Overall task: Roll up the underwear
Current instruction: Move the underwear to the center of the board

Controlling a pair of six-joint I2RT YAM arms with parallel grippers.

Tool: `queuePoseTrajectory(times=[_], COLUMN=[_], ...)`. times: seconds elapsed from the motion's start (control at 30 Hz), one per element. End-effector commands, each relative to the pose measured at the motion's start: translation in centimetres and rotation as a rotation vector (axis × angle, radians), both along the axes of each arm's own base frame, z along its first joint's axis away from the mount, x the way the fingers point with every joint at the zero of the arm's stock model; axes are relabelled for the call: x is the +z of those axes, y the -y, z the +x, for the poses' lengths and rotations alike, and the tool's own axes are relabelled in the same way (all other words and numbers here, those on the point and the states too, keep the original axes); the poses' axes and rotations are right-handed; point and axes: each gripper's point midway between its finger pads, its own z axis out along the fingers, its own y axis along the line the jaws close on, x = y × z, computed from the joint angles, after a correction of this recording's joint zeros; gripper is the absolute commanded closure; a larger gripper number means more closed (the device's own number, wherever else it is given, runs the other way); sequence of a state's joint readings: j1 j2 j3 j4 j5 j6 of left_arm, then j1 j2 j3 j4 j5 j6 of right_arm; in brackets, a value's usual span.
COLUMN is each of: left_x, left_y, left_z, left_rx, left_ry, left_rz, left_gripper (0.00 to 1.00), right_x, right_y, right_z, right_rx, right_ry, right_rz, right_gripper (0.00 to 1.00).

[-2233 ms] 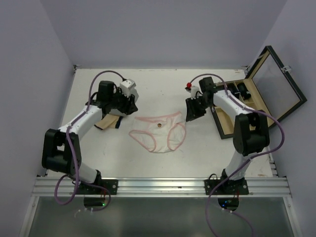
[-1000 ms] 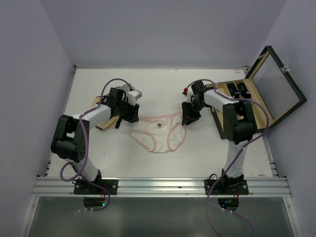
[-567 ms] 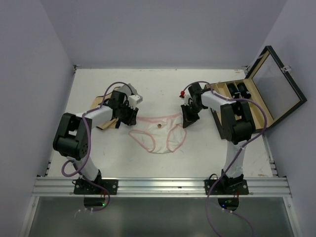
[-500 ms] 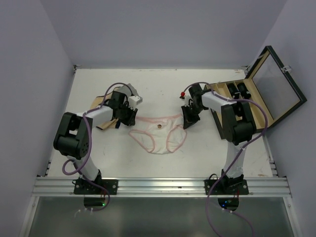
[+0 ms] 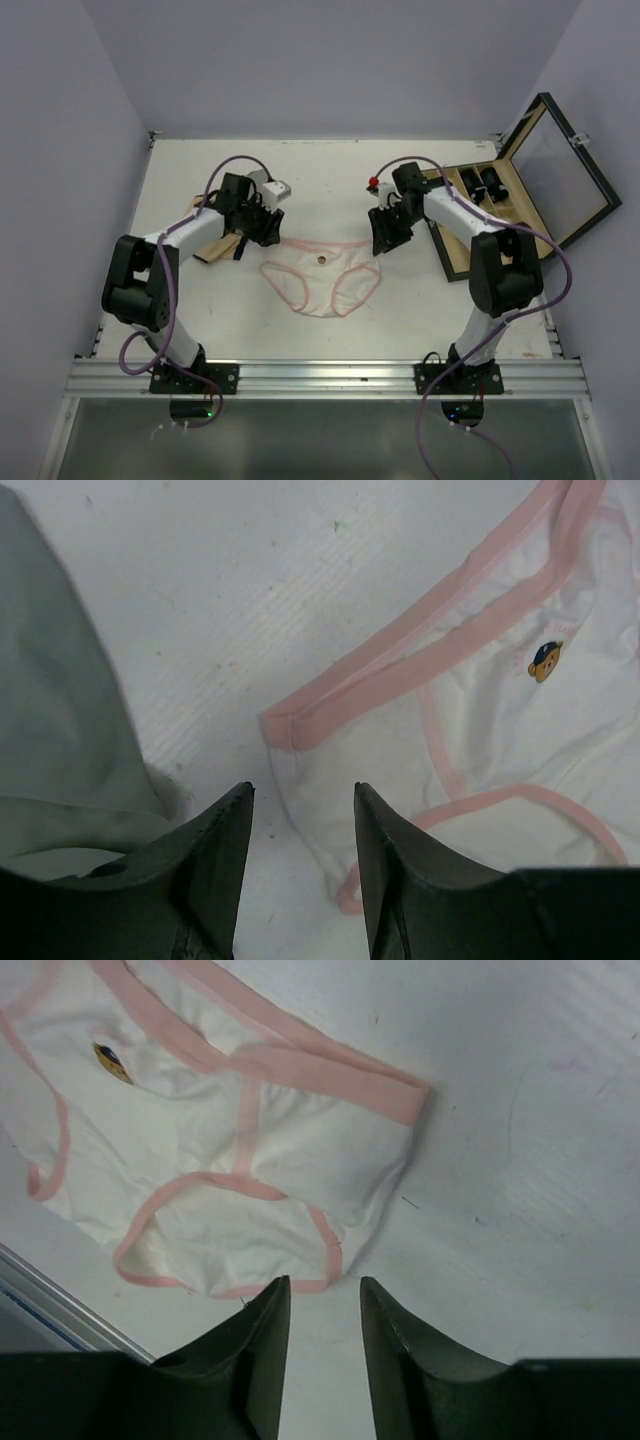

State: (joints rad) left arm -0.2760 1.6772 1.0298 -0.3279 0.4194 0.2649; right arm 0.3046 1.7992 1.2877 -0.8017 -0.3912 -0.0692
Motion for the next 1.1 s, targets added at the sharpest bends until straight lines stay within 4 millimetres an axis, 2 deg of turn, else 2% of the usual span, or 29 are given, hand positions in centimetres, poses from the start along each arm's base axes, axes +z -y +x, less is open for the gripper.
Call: queuePoseTrajectory(times=[0.0, 0.03, 0.07, 0.2, 0.4, 0.57, 0.67, 0.7, 0.9, 0.97, 1.07], left_x=[4.3, 3.8, 3.7, 2.9, 0.8, -0.7, -1.3, -1.6, -2.0, -1.9, -1.3], left_y=[1.7, 1.8, 2.0, 2.7, 3.6, 3.3, 3.0, 2.9, 2.5, 2.4, 2.2], left_z=[2.8, 3.1, 3.4, 4.3, 4.0, 4.0, 4.1, 4.1, 3.9, 4.0, 4.1], left_rx=[-0.025, -0.011, -0.009, 0.004, -0.009, 0.016, 0.034, 0.040, 0.047, 0.051, 0.066], left_ry=[0.123, 0.115, 0.115, 0.103, 0.067, 0.041, 0.037, 0.030, 0.023, 0.023, 0.040], left_rz=[-0.077, -0.076, -0.081, -0.072, -0.035, -0.009, 0.012, 0.019, 0.039, 0.039, 0.040], left_gripper=[0.51, 0.51, 0.51, 0.52, 0.53, 0.56, 0.64, 0.73, 0.97, 1.00, 1.00], right_x=[4.1, 3.3, 3.5, 2.1, -0.2, -2.4, -3.4, -3.6, -4.2, -4.2, -4.0], right_y=[-0.7, -0.7, -0.7, -1.0, -1.3, -1.0, -0.6, -0.6, -0.2, -0.2, -0.1], right_z=[4.0, 4.4, 5.3, 7.0, 7.6, 7.8, 7.8, 7.7, 7.5, 7.4, 7.4], right_rx=[-0.020, -0.032, -0.045, -0.073, -0.069, -0.071, -0.067, -0.062, -0.052, -0.050, -0.046], right_ry=[0.176, 0.154, 0.170, 0.158, 0.116, 0.102, 0.097, 0.090, 0.088, 0.088, 0.094], right_rz=[0.038, 0.025, 0.014, -0.005, -0.031, -0.078, -0.100, -0.104, -0.121, -0.120, -0.121], right_gripper=[0.64, 0.66, 0.68, 0.70, 0.67, 0.68, 0.72, 0.74, 0.78, 0.81, 0.92])
